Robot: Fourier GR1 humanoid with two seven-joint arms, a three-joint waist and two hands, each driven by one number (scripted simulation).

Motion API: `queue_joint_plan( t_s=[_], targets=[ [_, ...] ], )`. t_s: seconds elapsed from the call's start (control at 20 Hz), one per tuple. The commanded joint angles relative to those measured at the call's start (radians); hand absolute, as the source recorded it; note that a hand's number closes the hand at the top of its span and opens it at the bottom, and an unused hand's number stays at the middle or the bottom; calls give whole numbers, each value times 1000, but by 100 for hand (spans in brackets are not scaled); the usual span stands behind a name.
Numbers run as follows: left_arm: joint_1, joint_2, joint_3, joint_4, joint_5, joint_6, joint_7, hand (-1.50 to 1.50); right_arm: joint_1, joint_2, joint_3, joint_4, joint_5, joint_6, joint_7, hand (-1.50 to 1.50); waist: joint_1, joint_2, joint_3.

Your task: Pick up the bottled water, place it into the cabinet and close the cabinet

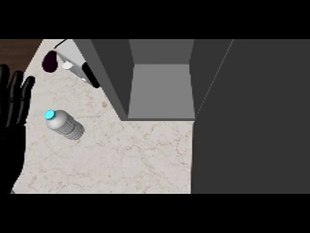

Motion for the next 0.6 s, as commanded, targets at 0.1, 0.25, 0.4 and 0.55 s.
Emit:
queue_joint_plan(
  t_s=[0.1, 0.25, 0.4, 0.55],
  targets=[
    [-33, -64, 90, 65, -191, 250, 6, -150, 46, 19, 52, -49, 37, -5, 7, -150, -8, 25, 0],
    [-23, -65, 234, 101, -290, 427, 34, -150, 107, -8, 37, -98, 3, 29, 14, -150, -17, 24, 0],
    [-38, -66, 211, 108, -163, 654, 147, -150, 143, 9, 149, -107, -98, 111, 77, -150, -14, 24, -1],
    [-37, -67, 87, 47, -272, 795, 267, -150, 224, 19, 212, -184, -82, 114, 84, -150, -19, 21, 1]
  ],
)
